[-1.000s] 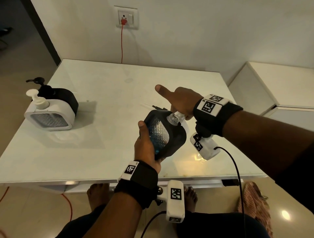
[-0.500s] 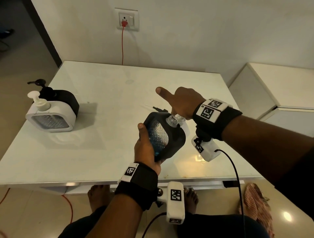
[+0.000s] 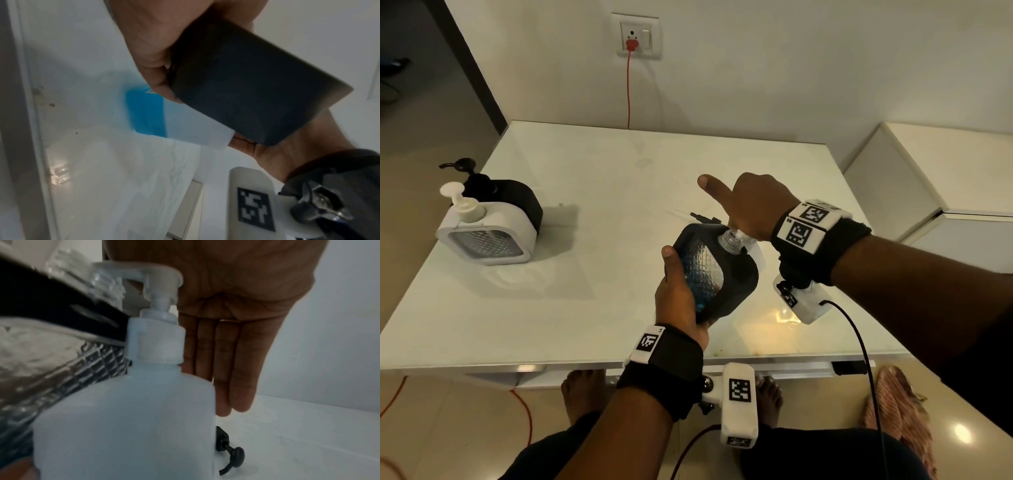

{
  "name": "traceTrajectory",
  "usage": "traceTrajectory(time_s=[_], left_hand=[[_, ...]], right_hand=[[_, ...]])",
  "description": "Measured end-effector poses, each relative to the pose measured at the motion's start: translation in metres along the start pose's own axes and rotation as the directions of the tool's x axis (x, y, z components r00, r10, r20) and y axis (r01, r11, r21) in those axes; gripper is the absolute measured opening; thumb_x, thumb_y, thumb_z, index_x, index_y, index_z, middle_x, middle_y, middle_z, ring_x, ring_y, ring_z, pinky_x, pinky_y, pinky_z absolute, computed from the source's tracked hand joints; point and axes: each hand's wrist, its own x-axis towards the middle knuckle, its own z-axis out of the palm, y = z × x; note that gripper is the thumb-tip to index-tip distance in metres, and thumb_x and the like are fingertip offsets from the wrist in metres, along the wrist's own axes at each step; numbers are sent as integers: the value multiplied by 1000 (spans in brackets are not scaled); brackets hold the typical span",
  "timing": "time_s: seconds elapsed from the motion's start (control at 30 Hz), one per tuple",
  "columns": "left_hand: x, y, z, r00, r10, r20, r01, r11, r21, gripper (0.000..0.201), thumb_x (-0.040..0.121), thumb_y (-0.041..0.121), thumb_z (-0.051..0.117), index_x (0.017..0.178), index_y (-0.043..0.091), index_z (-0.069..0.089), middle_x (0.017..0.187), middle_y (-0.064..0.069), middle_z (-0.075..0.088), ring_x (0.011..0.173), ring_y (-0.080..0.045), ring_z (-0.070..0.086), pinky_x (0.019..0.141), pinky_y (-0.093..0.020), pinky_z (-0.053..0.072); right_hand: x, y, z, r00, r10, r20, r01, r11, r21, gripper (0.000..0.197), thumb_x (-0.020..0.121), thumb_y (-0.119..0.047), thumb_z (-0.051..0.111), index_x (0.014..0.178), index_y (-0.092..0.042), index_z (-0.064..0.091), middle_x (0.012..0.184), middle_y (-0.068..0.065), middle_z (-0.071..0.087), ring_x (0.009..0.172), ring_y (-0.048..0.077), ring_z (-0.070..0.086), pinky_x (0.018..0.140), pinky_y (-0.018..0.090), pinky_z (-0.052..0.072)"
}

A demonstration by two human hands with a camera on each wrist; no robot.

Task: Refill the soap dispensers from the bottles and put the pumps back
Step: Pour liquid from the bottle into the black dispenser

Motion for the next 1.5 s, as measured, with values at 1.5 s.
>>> traceTrajectory(time_s=[1.5], left_hand=[[-5,-1,2,999,35,-39,-34,999,17,67,96,76,43,137,27,62,126,-10,73,111,-37,71,82,-47,63]], right_hand=[[11,5,5,997,-36,-63,32,998,-59,81,90,-82,28,64,-13,62,75,5,72,76,25,68,87,45,55]])
